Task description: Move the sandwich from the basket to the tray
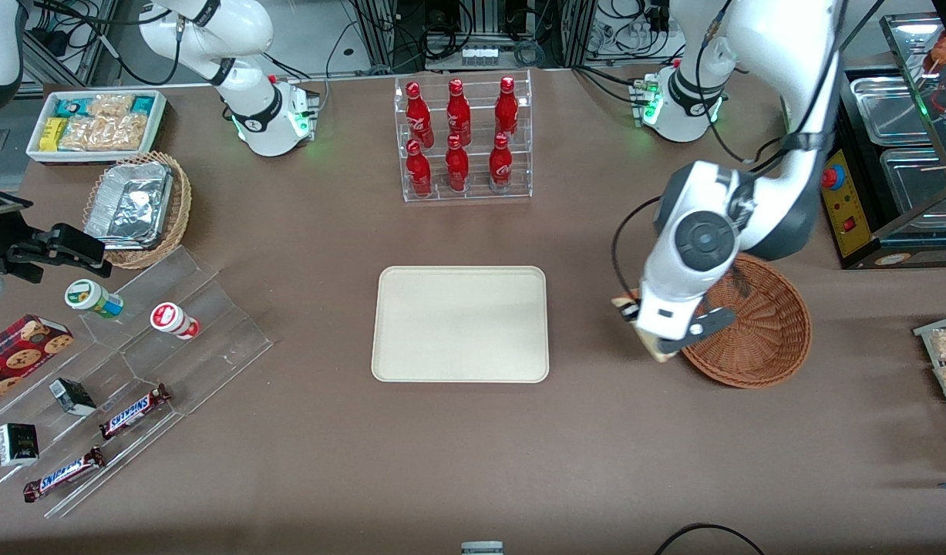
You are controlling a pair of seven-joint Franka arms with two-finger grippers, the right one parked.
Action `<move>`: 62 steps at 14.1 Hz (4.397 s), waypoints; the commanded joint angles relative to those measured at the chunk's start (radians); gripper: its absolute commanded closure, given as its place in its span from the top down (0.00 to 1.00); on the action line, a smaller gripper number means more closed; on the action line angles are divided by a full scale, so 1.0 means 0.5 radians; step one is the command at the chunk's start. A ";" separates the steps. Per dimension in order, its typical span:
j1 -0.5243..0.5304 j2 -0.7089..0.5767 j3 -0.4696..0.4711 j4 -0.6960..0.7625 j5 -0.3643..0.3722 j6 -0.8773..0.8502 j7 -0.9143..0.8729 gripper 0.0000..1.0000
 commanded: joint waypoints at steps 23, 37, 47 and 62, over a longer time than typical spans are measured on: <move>-0.419 0.611 -0.148 0.370 -0.033 0.486 0.355 0.29; -0.444 0.605 -0.148 0.376 -0.042 0.529 0.328 1.00; -0.174 0.020 -0.132 0.275 -0.067 -0.100 0.429 1.00; 0.550 -0.898 -0.129 -0.370 -0.055 -0.345 1.205 1.00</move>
